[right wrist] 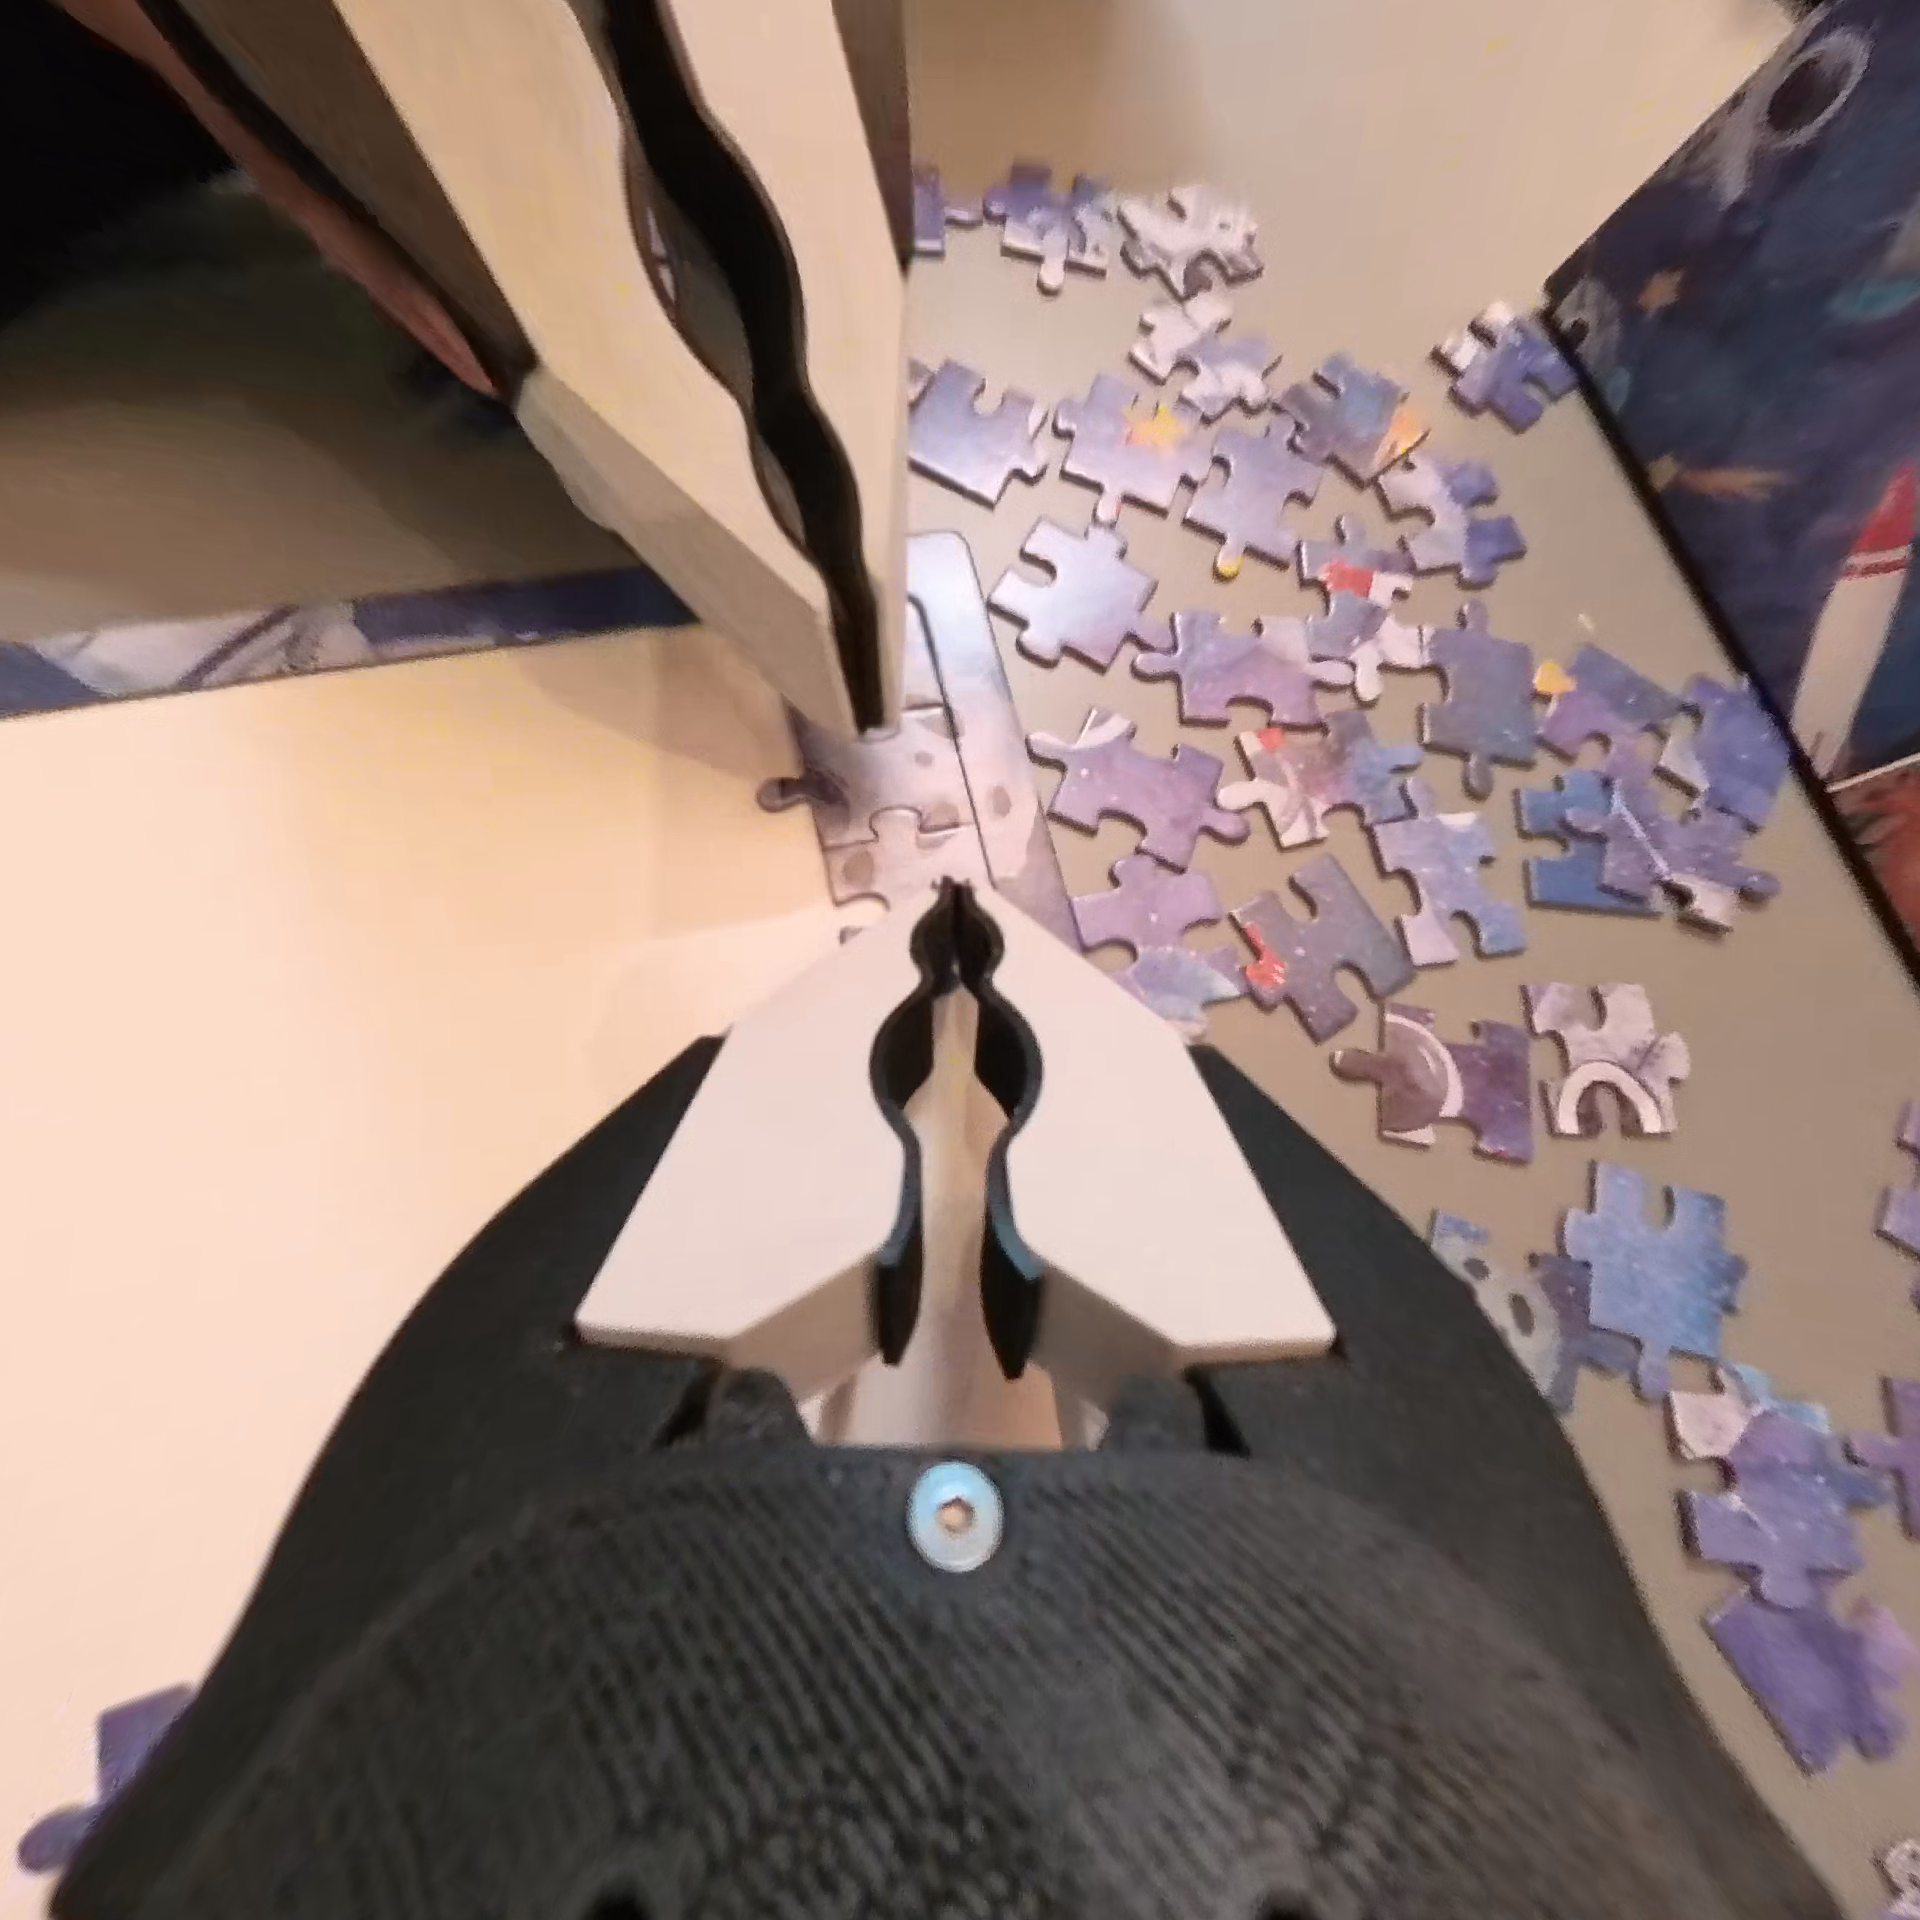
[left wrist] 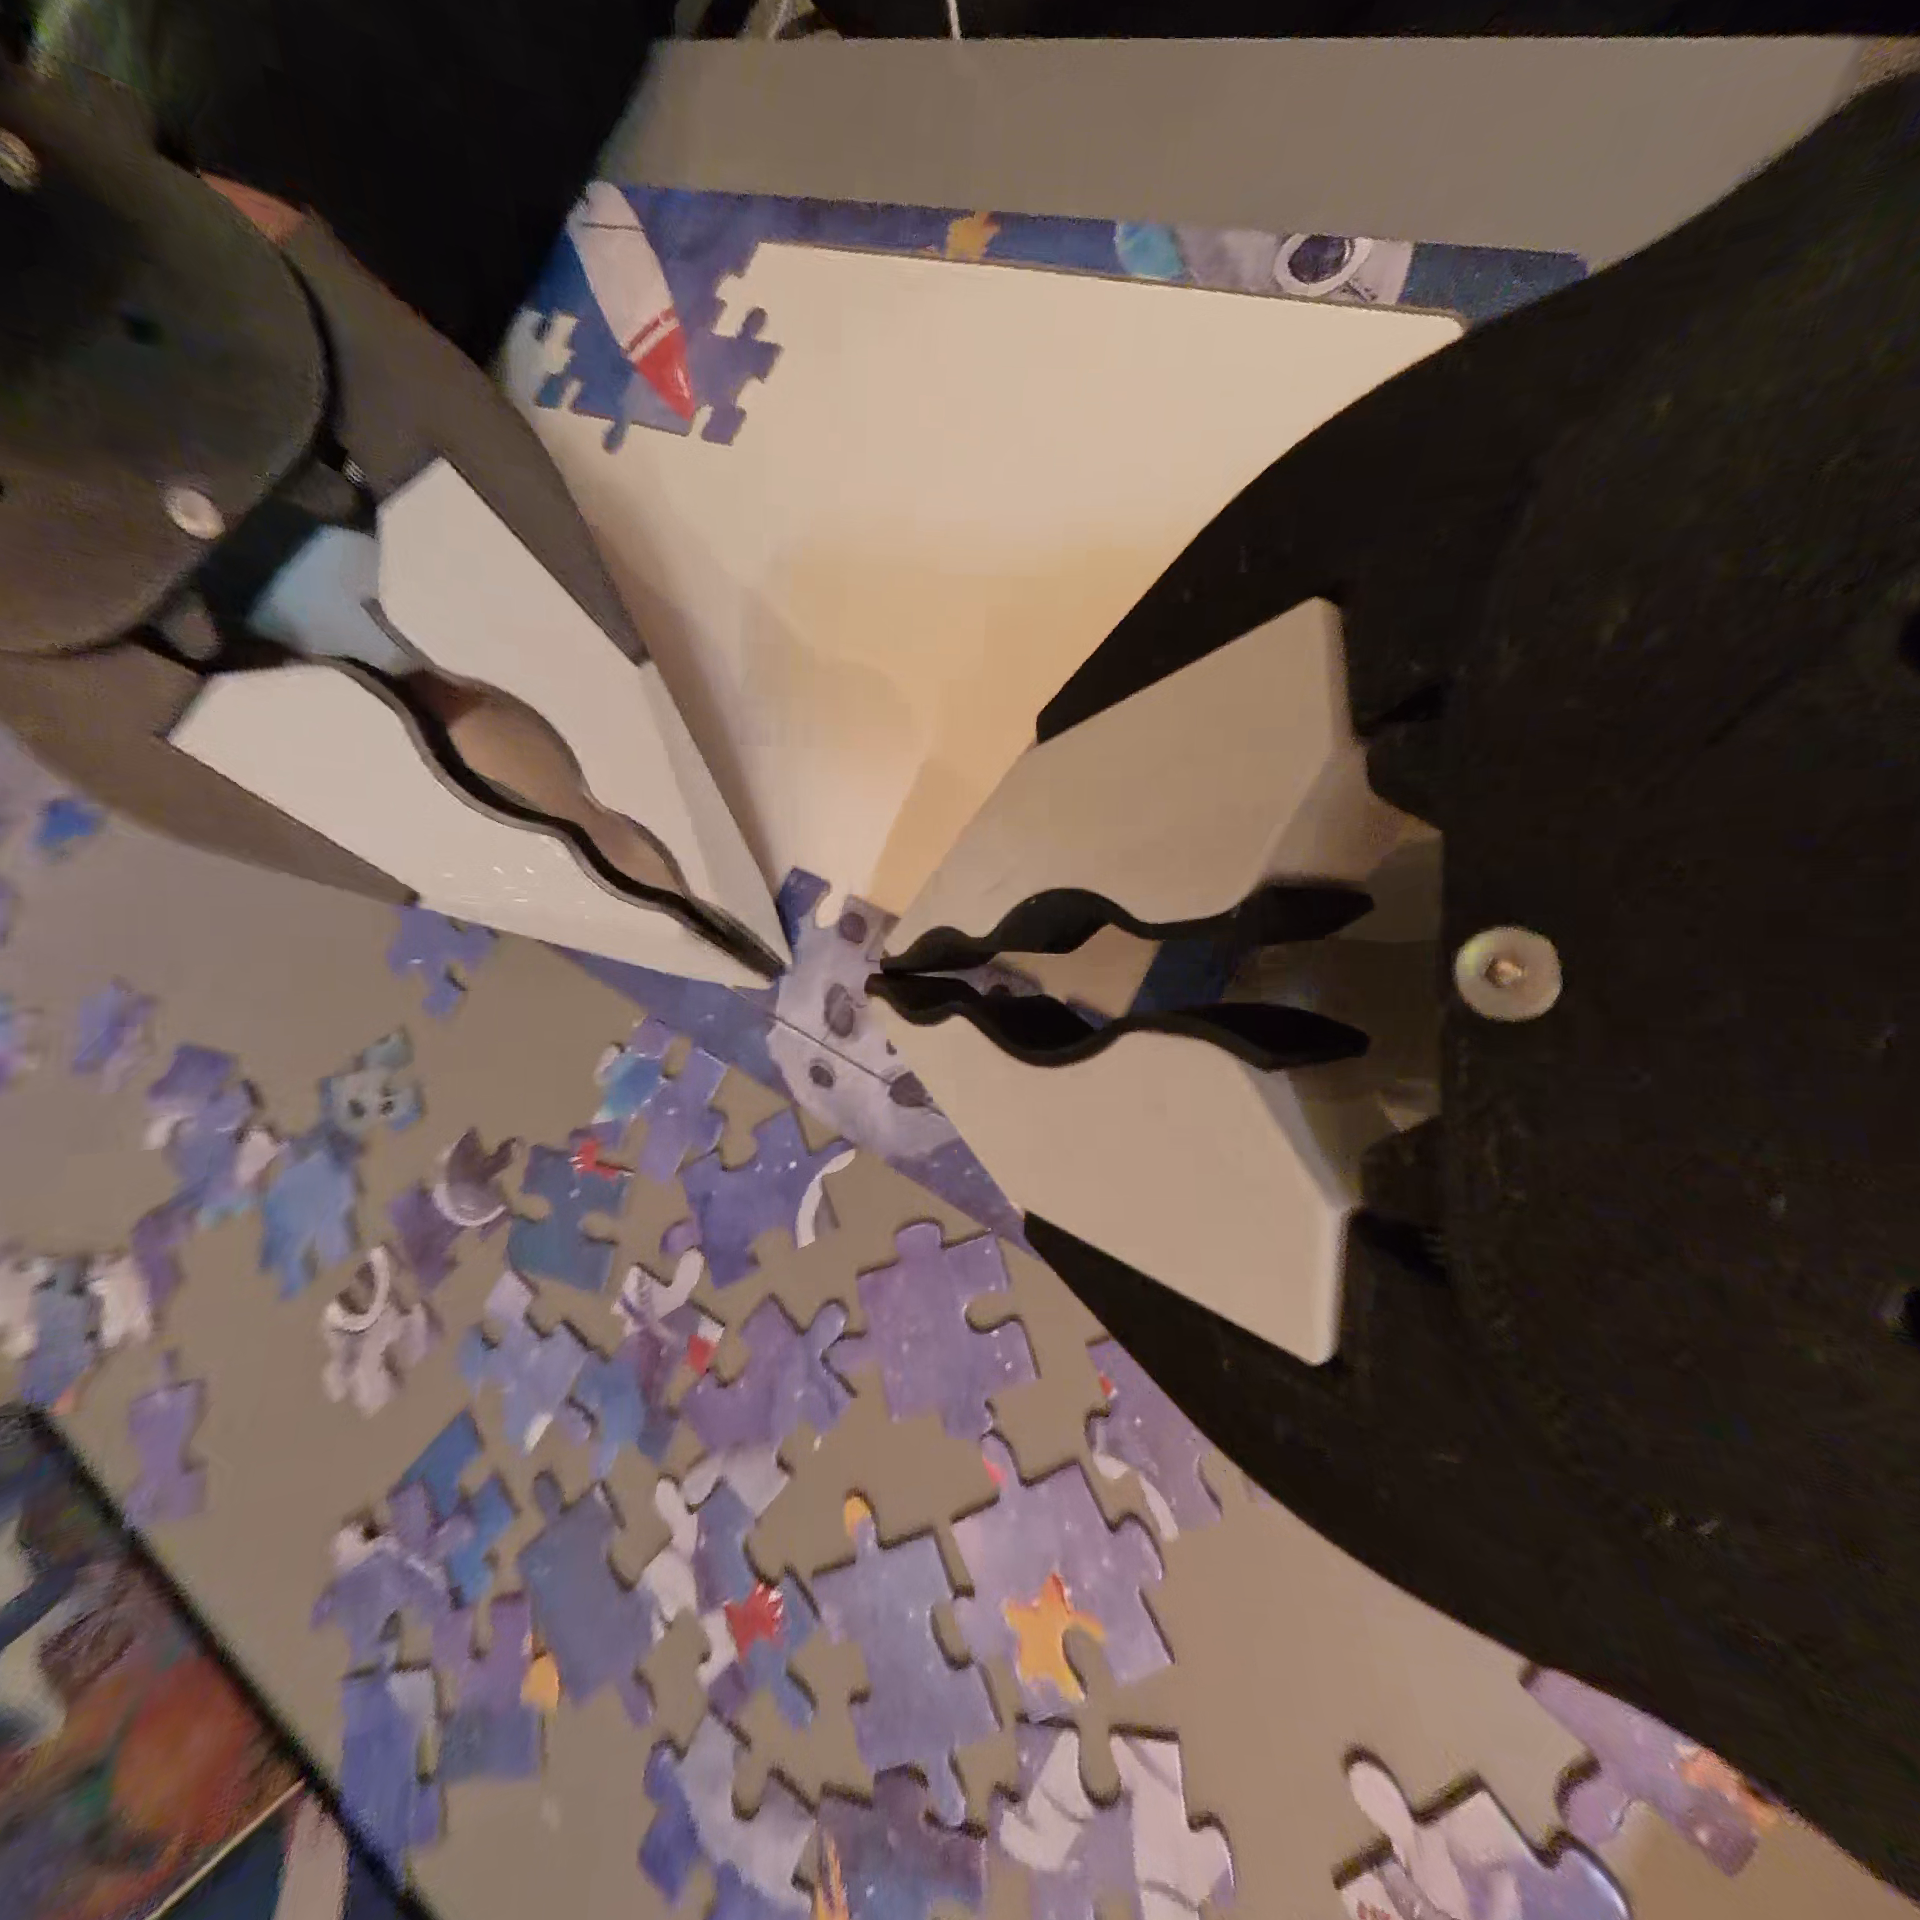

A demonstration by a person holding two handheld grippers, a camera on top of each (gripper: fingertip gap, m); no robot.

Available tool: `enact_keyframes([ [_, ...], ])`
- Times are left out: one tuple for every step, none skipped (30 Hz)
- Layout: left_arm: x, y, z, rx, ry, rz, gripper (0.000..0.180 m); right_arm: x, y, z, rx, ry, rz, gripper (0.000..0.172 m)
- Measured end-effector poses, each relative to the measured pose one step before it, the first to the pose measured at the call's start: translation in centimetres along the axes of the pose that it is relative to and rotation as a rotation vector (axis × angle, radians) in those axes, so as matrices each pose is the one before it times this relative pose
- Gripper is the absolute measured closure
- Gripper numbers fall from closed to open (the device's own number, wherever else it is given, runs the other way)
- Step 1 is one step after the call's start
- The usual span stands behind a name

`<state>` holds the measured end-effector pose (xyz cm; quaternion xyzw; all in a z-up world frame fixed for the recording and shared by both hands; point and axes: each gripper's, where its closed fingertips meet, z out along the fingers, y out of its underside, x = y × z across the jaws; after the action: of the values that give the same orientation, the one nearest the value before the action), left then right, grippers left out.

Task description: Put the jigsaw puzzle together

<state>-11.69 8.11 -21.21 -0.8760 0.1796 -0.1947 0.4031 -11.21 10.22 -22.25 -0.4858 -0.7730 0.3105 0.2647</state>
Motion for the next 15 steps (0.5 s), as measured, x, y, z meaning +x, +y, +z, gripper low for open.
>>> enact_keyframes([
  [-0.101, 0.162, 0.125, -0.0131, -0.0046, -0.0062, 0.18, -0.07, -0.292, -0.153, 0.0119, -0.0038, 0.004, 0.172],
  [-0.085, 0.03, 0.003, -0.0019, -0.0026, -0.0058, 0.18, -0.027, -0.307, -0.199, 0.0129, -0.0034, 0.0057, 0.172],
  [-0.054, -0.028, -0.053, 0.0041, -0.0005, -0.0058, 0.18, -0.02, -0.262, -0.197, 0.0134, -0.0044, 0.0042, 0.172],
  [-0.099, -0.025, -0.048, 0.0034, -0.0019, -0.0082, 0.18, 0.004, -0.124, -0.117, 0.0075, -0.0038, 0.0034, 0.172],
  [-0.108, 0.038, -0.012, -0.0016, -0.0023, -0.0085, 0.18, 0.069, 0.157, 0.011, -0.0063, -0.0005, 0.0034, 0.172],
  [-0.06, 0.025, 0.02, -0.0025, -0.0013, -0.0038, 0.18, 0.093, 0.468, 0.181, -0.0223, 0.0005, 0.0027, 0.172],
  [-0.032, -0.02, -0.004, 0.001, -0.004, 0.0023, 0.18, 0.037, 0.533, 0.277, -0.0252, -0.0027, 0.0039, 0.172],
  [-0.149, -0.122, -0.065, 0.0075, -0.0128, 0.0076, 0.18, 0.001, 0.091, 0.137, 0.002, -0.0052, 0.01, 0.172],
  [-0.336, -0.235, -0.145, 0.0148, -0.0245, 0.0083, 0.18, 0.074, -0.419, -0.173, 0.0295, -0.0055, 0.0159, 0.172],
  [-0.505, -0.294, -0.227, 0.0185, -0.032, 0.0044, 0.18, 0.254, -0.5, -0.404, 0.0303, 0.0014, 0.017, 0.172],
  [-0.602, -0.381, -0.306, 0.0235, -0.0338, -0.0021, 0.18, 0.519, -0.611, -0.631, 0.0353, 0.0154, 0.0159, 0.172],
  [-0.657, -0.452, -0.37, 0.03, -0.0335, -0.0075, 0.18, 0.725, -0.699, -0.776, 0.0414, 0.025, 0.014, 0.172],
  [-0.68, -0.535, -0.417, 0.034, -0.0332, -0.0094, 0.18, 0.835, -0.678, -0.877, 0.0413, 0.0285, 0.0126, 0.172],
  [-0.683, -0.61, -0.443, 0.0382, -0.0329, -0.0096, 0.18, 0.932, -0.583, -0.892, 0.0359, 0.0312, 0.0109, 0.172],
  [-0.675, -0.623, -0.452, 0.0403, -0.0328, -0.0102, 0.18, 1.01, -0.489, -0.918, 0.0305, 0.0337, 0.0091, 0.172],
])
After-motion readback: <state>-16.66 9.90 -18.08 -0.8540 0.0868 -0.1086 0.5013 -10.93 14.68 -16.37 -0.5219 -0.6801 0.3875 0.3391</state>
